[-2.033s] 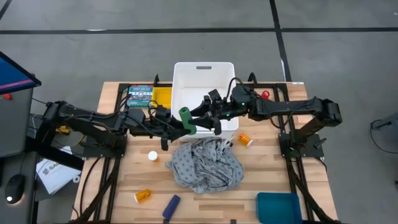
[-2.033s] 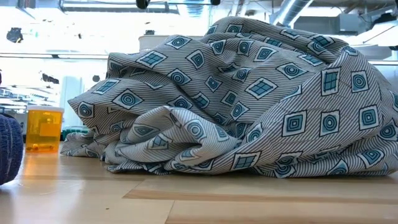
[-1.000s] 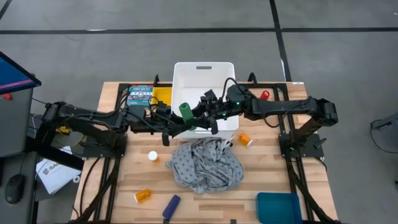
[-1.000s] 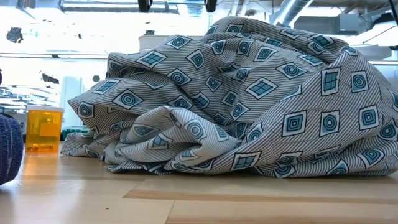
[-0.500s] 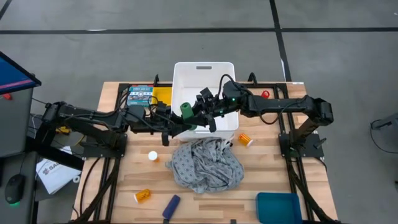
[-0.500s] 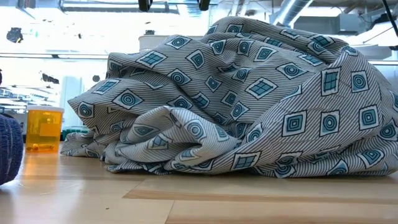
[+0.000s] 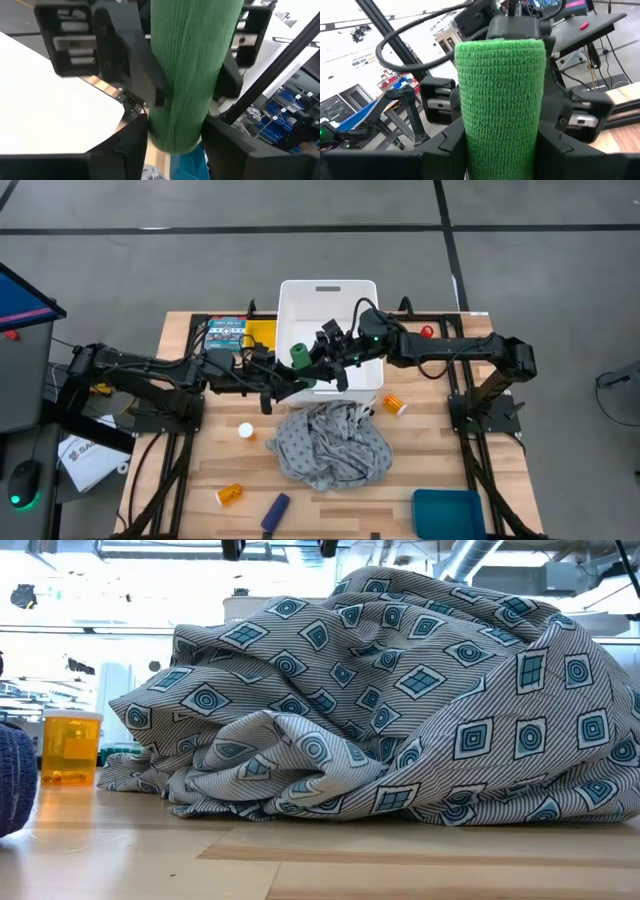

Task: Pick & place medical supplies in basket/bin
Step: Put the green bandage into the blue bin

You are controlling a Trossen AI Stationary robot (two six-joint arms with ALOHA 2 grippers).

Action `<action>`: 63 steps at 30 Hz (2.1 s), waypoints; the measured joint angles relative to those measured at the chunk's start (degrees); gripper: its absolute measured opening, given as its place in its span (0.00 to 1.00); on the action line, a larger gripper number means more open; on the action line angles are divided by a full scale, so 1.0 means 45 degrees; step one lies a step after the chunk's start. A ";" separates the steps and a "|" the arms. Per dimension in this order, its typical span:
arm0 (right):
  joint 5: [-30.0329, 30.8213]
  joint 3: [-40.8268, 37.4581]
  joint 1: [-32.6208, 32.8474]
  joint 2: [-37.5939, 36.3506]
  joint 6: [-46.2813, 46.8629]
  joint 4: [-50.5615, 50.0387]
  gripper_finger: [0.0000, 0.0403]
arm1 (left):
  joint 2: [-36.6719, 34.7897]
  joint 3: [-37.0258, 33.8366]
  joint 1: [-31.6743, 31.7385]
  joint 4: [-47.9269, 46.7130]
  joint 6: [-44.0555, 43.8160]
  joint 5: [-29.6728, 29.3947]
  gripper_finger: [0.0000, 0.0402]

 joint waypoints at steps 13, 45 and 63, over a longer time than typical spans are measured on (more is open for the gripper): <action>-0.0566 0.0029 -0.0082 -0.0055 0.0376 -0.0285 0.38 | -0.0718 -0.0020 -0.0235 -0.1988 0.0014 0.0004 0.47; -0.3364 -0.0007 0.5983 -0.1192 0.4235 -1.3479 0.38 | -0.4060 -0.0015 -0.0264 -0.5226 0.1967 0.0515 0.49; 0.3185 -0.2780 1.1586 -0.2846 1.2740 -1.3872 0.38 | -0.4022 -0.0015 -0.0264 -0.4798 0.2085 -0.0390 0.49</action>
